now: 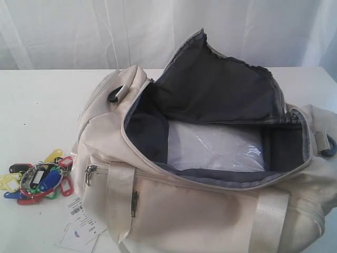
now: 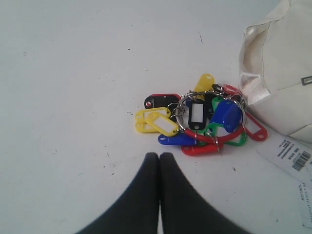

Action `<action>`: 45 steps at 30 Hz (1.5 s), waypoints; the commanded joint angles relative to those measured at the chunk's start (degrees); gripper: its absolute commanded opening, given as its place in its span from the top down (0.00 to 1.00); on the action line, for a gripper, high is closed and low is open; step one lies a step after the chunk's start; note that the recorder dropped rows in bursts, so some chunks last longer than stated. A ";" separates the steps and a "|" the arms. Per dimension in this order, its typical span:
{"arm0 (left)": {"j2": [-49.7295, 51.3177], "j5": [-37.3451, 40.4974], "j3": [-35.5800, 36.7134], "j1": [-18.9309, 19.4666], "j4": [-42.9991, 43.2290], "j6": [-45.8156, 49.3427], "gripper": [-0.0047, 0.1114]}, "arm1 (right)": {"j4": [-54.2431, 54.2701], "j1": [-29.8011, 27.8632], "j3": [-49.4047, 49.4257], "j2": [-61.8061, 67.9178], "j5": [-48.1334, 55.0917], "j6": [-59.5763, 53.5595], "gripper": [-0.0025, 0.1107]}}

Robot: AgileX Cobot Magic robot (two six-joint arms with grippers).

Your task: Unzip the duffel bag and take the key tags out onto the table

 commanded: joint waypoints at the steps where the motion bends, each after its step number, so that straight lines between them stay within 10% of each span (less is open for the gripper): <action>1: -0.28 0.17 0.22 -0.25 -0.09 -0.04 0.96 | 0.58 -3.29 0.25 -0.39 -0.58 -2.16 0.98; 8: -0.28 0.17 0.22 -0.25 -0.09 -0.04 0.96 | 2.67 -4.22 0.25 -0.39 -0.46 12.70 0.98; 45: -0.28 0.17 0.22 -0.25 -0.09 -0.04 0.96 | 2.67 2.11 0.25 -0.39 -0.45 5.36 0.98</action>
